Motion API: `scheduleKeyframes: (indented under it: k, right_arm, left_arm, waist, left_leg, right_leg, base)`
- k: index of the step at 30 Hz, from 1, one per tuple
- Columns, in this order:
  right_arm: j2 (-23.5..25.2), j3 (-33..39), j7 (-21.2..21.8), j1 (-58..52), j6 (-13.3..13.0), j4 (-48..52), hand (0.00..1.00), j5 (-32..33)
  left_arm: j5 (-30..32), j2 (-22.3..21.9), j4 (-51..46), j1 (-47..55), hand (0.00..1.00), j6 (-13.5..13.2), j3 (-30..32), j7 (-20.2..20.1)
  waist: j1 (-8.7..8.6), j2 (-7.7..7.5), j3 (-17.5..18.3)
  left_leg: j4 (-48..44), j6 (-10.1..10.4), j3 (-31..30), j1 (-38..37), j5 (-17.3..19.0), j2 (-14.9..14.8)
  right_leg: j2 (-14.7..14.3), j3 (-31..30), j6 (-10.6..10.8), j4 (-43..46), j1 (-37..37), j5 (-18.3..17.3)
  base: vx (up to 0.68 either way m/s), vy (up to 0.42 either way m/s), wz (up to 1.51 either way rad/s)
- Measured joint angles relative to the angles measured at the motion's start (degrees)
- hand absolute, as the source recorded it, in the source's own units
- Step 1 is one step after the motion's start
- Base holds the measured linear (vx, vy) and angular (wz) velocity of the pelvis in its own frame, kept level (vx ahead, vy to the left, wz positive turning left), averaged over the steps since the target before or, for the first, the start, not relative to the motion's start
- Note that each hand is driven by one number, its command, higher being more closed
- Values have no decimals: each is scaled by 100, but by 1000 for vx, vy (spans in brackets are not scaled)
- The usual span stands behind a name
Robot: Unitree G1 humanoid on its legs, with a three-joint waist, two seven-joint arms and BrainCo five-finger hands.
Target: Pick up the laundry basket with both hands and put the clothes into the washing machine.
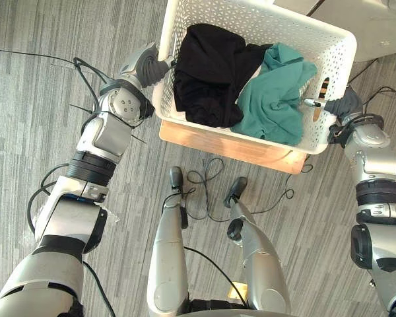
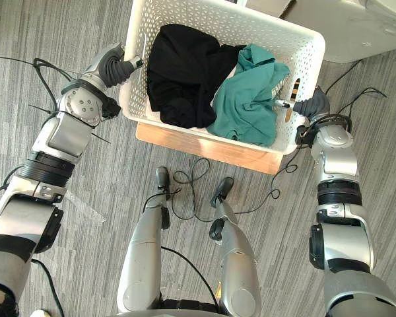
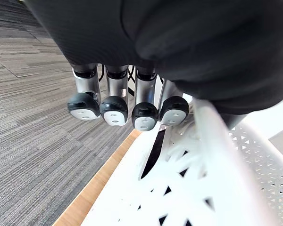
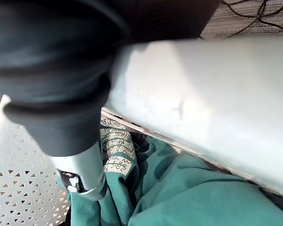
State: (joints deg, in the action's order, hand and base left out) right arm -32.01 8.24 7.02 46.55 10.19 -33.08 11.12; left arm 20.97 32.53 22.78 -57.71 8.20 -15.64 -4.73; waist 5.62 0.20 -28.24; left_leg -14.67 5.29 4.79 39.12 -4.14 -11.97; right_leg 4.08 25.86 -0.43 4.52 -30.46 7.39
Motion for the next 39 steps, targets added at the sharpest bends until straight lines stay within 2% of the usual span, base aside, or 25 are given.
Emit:
scheduleKeyframes:
  k: [4,5,9,14,16,19,21,22,24,25,27,29,34,35,37,39]
  right_arm:
    - [423,236,-379,-446,43,854,100,40]
    - [611,310,-570,-619,44,1212,100,64]
    - [1174,356,-963,-1102,31,2105,100,182]
    - [1425,397,-1356,-1571,-128,2748,100,179]
    - [1584,403,-1419,-2012,-165,3069,100,166]
    - [1864,415,-1420,-2525,-166,3326,100,163]
    - [2190,417,-1406,-3057,-228,3468,100,164]
    - [2283,417,-1397,-3191,-269,3479,100,165]
    - [2505,411,-1343,-3562,-306,3487,100,172]
    - [2541,395,-1333,-3628,-307,3487,100,172]
    - [2595,265,-1285,-3952,-308,3482,100,171]
    - [2598,182,-1237,-4168,-307,3481,100,171]
    - [2608,117,-1169,-4403,-344,3436,100,180]
    - [2607,120,-1169,-4390,-374,3436,100,181]
    - [2578,171,-1207,-4354,-516,3392,100,183]
    - [2564,187,-1244,-4279,-518,3352,100,183]
  left_arm:
    - [97,89,-463,432,100,-14,440,27]
    - [107,58,-586,676,100,-20,653,135]
    - [99,-335,-688,1318,100,-73,1349,520]
    - [-18,-860,-924,1965,100,-355,1683,913]
    - [-153,-1246,-1160,2456,100,-498,1894,1025]
    - [-411,-1640,-1650,3154,100,-558,2103,1042]
    - [-700,-2097,-2206,3868,100,-604,2269,1051]
    - [-793,-2213,-2336,4085,100,-626,2282,1053]
    - [-1373,-2502,-2721,4809,100,-710,2281,1048]
    - [-1464,-2559,-2779,4974,100,-724,2280,1048]
    - [-2081,-2674,-2801,5565,100,-752,2237,994]
    - [-2275,-2676,-2895,5887,100,-750,2165,973]
    - [-2322,-2679,-3300,6432,100,-751,2083,965]
    - [-2322,-2677,-3343,6431,100,-751,2084,965]
    - [-2365,-2684,-3407,6370,100,-756,2025,968]
    - [-2408,-2678,-3405,6345,100,-756,2016,980]
  waist:
    - [22,0,0]
    - [17,0,0]
    - [20,-4,-2]
    - [-21,-10,-2]
    - [-81,-12,-2]
    - [-160,-16,-2]
    - [-175,-24,20]
    - [-177,-27,57]
    - [-185,-23,322]
    - [-185,-19,359]
    - [-189,-15,552]
    - [-195,-14,696]
    - [-166,12,1198]
    - [-167,15,1203]
    - [-190,31,1303]
    - [-200,51,1387]
  left_leg:
    - [95,13,50,-103,-33,-14]
    - [117,13,97,-163,-33,-15]
    - [290,10,232,-553,-35,11]
    - [511,-26,320,-991,-71,154]
    - [721,-75,327,-1289,-131,236]
    - [855,-77,337,-1658,-130,306]
    - [999,-91,348,-2080,-111,362]
    - [1045,-93,345,-2173,-108,380]
    - [1070,-98,326,-2325,-44,416]
    - [1065,-99,319,-2393,-20,426]
    - [1033,-87,239,-2705,86,458]
    - [1016,-80,136,-2868,140,489]
    - [989,-67,-258,-3132,203,525]
    - [989,-64,-333,-3130,188,530]
    - [1135,-44,-575,-3031,13,568]
    - [1149,-99,-628,-2871,-141,541]
  right_leg:
    - [-34,-74,-44,-77,28,33]
    - [-33,-111,-44,-78,50,34]
    - [-22,-269,-43,-83,270,33]
    - [10,-426,-16,-90,526,12]
    - [58,-443,38,-76,720,-33]
    - [116,-469,45,-8,981,-130]
    - [188,-488,112,171,1257,-327]
    - [211,-487,113,233,1304,-387]
    - [278,-474,148,447,1362,-569]
    - [301,-463,159,505,1412,-622]
    - [380,-373,200,713,1711,-852]
    - [437,-302,228,851,1890,-1009]
    - [488,77,256,918,2383,-1244]
    - [491,149,253,921,2428,-1265]
    - [568,402,226,1114,2306,-1414]
    - [641,376,127,1567,2029,-1621]
  base:
    - [39,-17,-8]
    - [72,-11,-13]
    - [74,-6,-11]
    - [42,8,-6]
    - [17,6,2]
    - [57,30,6]
    - [79,43,5]
    - [67,27,9]
    - [86,20,9]
    - [99,14,12]
    - [97,11,23]
    - [91,5,33]
    - [69,-17,38]
    - [0,-28,51]
    - [-64,-45,58]
    - [-96,-100,50]
